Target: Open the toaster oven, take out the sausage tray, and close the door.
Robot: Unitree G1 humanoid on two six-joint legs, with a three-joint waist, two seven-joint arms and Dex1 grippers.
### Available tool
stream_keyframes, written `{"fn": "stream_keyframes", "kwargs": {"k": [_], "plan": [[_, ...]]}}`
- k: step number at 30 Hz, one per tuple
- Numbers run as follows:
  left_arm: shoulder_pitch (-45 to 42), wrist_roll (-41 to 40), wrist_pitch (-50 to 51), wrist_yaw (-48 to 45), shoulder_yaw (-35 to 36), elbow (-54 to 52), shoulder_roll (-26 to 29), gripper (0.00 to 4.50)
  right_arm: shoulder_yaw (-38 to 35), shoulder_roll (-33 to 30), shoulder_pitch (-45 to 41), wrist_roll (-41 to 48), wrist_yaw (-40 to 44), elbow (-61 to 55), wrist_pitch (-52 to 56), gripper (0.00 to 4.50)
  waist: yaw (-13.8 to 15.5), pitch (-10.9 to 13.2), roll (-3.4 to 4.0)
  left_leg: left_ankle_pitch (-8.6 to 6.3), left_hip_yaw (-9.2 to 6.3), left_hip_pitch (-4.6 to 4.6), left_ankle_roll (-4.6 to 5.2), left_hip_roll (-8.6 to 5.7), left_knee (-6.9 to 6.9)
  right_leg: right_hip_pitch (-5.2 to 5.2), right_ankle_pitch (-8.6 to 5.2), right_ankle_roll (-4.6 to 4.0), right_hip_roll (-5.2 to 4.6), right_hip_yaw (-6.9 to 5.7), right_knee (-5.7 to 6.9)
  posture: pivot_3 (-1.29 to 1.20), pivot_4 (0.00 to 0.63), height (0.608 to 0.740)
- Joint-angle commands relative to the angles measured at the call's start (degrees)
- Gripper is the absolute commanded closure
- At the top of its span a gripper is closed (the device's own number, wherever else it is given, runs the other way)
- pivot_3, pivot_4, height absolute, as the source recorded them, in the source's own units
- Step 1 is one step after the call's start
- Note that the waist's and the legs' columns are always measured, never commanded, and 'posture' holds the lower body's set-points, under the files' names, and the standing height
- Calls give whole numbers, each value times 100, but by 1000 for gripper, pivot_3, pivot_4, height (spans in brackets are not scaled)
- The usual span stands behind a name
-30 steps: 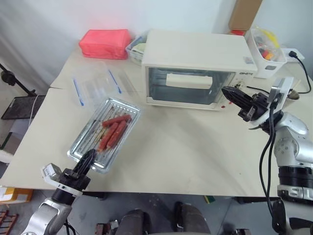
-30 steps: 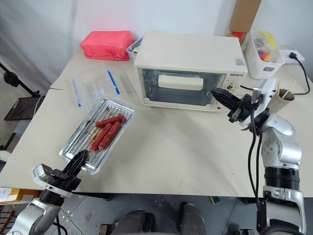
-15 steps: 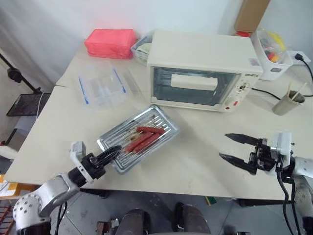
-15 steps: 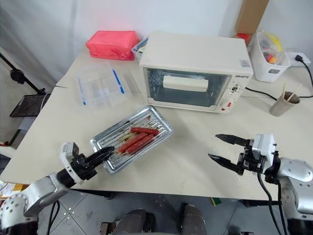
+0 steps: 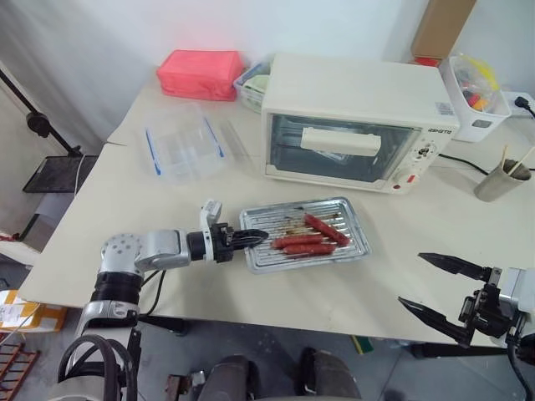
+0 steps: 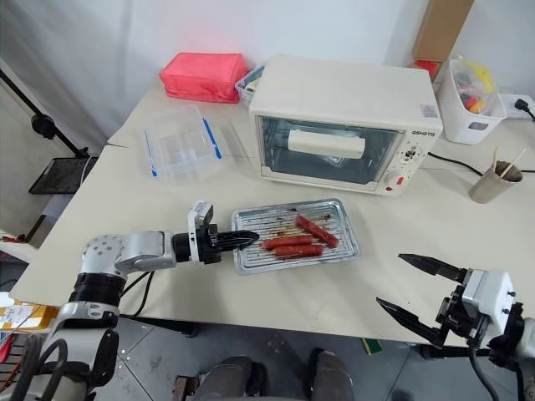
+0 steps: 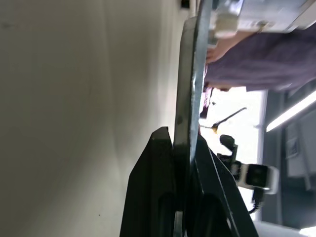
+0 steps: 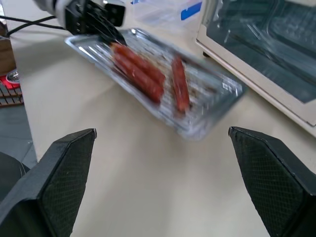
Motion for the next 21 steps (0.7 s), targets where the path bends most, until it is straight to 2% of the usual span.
{"fn": "stream_keyframes", "kwargs": {"k": [1,8,10,12,13,15,19,21], "plan": [[-447,1053,47,-715,-261,393,-230,4500,-332,84,250,206,-102,-356,3,18,46,-1,1,0,0,0,0,-4,-1,0,1,2,-7,2,0,0,150,740],[-1092,2964,-114,-1987,-734,753,-517,4500,-398,176,643,225,-220,-643,1,18,74,-3,4,-1,-6,-4,-1,-29,-6,-1,10,19,-36,7,-7,0,150,740],[-1151,3292,-112,-2286,-719,749,-555,3882,-388,187,687,220,-241,-669,-15,0,73,-2,3,-2,-5,-3,-1,-30,-7,-1,11,20,-39,7,-8,0,150,740],[-1140,3514,-117,-2582,-738,507,-493,3713,-336,183,680,185,-259,-637,-32,0,67,-2,4,-2,-6,-4,-2,-30,-7,-2,11,20,-40,8,-8,0,150,740],[-1096,3577,-109,-2675,-728,332,-428,3291,-303,183,662,162,-265,-611,-42,0,57,-1,3,-2,-6,-3,-2,-30,-8,-2,11,20,-40,9,-9,0,150,740],[-991,3755,-25,-2896,-685,29,-317,2825,-262,192,652,132,-268,-580,-60,0,35,1,-1,-2,-5,-7,-2,-27,-8,-8,11,20,-41,9,-8,0,150,740],[-147,4548,-814,-3973,-1415,-1564,782,1759,-100,194,537,53,-244,-450,-113,0,-104,5,-9,-7,-6,-9,-12,-6,-18,-10,10,17,-41,10,-3,0,150,740],[317,4830,-1538,-4427,-1365,-2027,1157,1187,-26,187,449,23,-207,-365,-129,0,-243,2,-4,-12,3,4,-21,7,-32,-9,5,9,-32,13,-5,0,150,740]]}}
